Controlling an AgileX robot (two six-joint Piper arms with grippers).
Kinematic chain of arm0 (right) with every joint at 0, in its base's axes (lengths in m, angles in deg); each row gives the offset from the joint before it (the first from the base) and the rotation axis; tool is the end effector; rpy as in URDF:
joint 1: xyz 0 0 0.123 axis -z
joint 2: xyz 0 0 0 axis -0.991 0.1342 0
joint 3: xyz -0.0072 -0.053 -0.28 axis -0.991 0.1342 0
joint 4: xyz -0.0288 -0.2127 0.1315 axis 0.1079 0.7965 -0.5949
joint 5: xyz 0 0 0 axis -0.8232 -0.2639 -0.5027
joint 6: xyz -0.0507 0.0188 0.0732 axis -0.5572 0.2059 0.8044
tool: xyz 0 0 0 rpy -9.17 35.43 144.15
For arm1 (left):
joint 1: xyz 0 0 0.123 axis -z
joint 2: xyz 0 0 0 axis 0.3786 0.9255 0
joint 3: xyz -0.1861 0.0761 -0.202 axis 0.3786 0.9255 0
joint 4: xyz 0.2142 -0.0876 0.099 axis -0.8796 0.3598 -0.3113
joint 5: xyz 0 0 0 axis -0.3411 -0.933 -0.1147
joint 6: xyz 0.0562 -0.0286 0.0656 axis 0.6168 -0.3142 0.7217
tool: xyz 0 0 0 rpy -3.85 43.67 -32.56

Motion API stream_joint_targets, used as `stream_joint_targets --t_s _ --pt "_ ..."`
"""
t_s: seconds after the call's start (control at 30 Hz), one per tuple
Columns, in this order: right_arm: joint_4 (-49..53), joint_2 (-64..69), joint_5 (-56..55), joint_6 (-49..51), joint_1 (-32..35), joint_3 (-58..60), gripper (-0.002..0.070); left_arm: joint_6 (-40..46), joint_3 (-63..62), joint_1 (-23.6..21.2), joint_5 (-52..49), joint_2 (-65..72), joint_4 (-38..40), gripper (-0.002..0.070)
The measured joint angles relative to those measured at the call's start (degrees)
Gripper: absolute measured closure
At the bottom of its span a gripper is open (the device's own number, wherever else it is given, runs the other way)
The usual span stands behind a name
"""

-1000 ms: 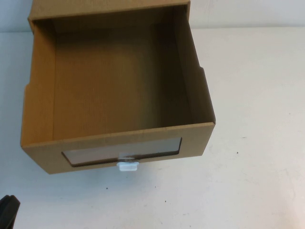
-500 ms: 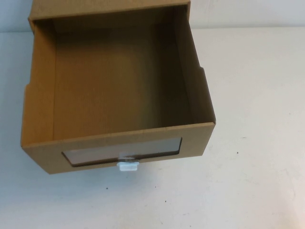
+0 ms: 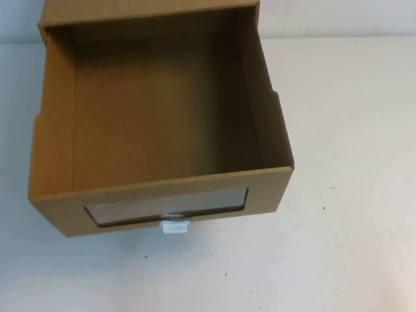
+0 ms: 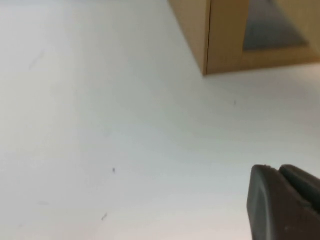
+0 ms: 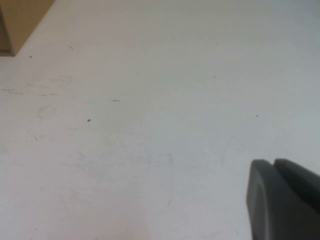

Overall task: Open the shoe box
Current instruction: 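Pull the top drawer of the cardboard box fully open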

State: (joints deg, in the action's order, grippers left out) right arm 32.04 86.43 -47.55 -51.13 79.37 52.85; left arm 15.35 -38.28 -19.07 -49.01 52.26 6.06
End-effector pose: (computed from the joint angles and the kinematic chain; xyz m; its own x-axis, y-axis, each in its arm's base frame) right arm 0.0528 0.0064 0.1740 -0.2775 -0.0091 -0.9607 -0.0884 0.9960 0.0161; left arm 0.0528 -0.0024 0.1725 -0.2813 0.0612 -0.9577 0.0631 0.9970 0.0451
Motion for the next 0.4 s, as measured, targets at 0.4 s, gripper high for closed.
stream_joint_targets --t_s 0.4 --pt "-0.20 0.00 0.00 0.00 0.00 0.00 0.0690 -0.15 0.00 0.00 -1.42 0.00 -0.23 0.0680"
